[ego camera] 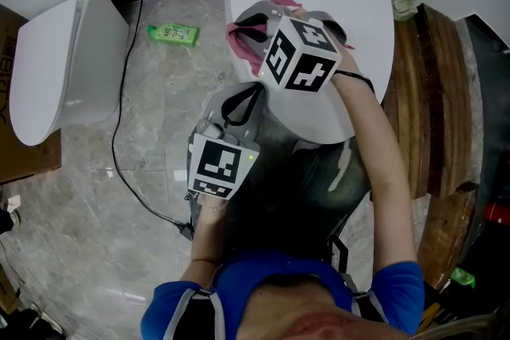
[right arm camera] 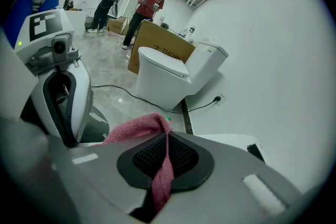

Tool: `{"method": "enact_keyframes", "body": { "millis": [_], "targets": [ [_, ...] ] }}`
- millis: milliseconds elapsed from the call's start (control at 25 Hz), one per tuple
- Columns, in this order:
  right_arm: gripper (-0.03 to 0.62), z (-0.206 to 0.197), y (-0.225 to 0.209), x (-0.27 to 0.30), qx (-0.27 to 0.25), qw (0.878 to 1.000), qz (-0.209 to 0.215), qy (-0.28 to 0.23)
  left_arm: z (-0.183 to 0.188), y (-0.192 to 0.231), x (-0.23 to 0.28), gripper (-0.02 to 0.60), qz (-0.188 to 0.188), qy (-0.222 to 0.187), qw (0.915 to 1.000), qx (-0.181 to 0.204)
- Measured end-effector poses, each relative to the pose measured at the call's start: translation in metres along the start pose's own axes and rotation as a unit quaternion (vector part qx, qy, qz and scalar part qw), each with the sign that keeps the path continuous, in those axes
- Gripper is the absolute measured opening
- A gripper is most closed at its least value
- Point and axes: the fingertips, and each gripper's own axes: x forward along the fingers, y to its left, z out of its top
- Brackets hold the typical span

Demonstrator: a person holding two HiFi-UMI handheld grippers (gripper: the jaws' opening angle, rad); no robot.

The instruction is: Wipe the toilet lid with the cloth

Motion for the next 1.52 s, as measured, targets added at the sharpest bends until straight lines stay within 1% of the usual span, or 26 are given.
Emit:
{"method": "enact_keyframes", "body": {
  "millis": [240,440,640,1000,1360,1520],
  "targets": [
    [0.008,0.001,0.007,-0.003,-0.003,1.000,0.002,-0.011,0.000,0.001,0.000,0.002,0.000,-0.002,1.0000,-0.003],
    [0.008,0.001,0.008,-0.004,0.000,1.000,0.008,-0.012,-0.001,0.000,0.001,0.003,-0.002,0.001,1.0000,-0.002],
    [0.008,0.000,0.010,-0.006,0.003,1.000,0.004,-0.007,-0.002,0.000,0.001,0.003,-0.003,0.000,1.0000,-0.006],
    [0.008,-0.004,0.011,-0.010,0.003,1.000,0.005,-0.015,0.001,-0.003,0.004,0.003,-0.005,-0.003,1.0000,-0.008],
    [0.009,-0.023,0.003,-0.023,0.034,0.999,-0.001,-0.008,0.003,-0.014,0.009,0.003,-0.013,0.000,0.9999,-0.002],
    [0.009,-0.030,0.001,-0.028,0.040,0.999,-0.004,-0.008,0.004,-0.017,0.013,0.003,-0.016,0.001,0.9999,-0.001]
  ]
}}
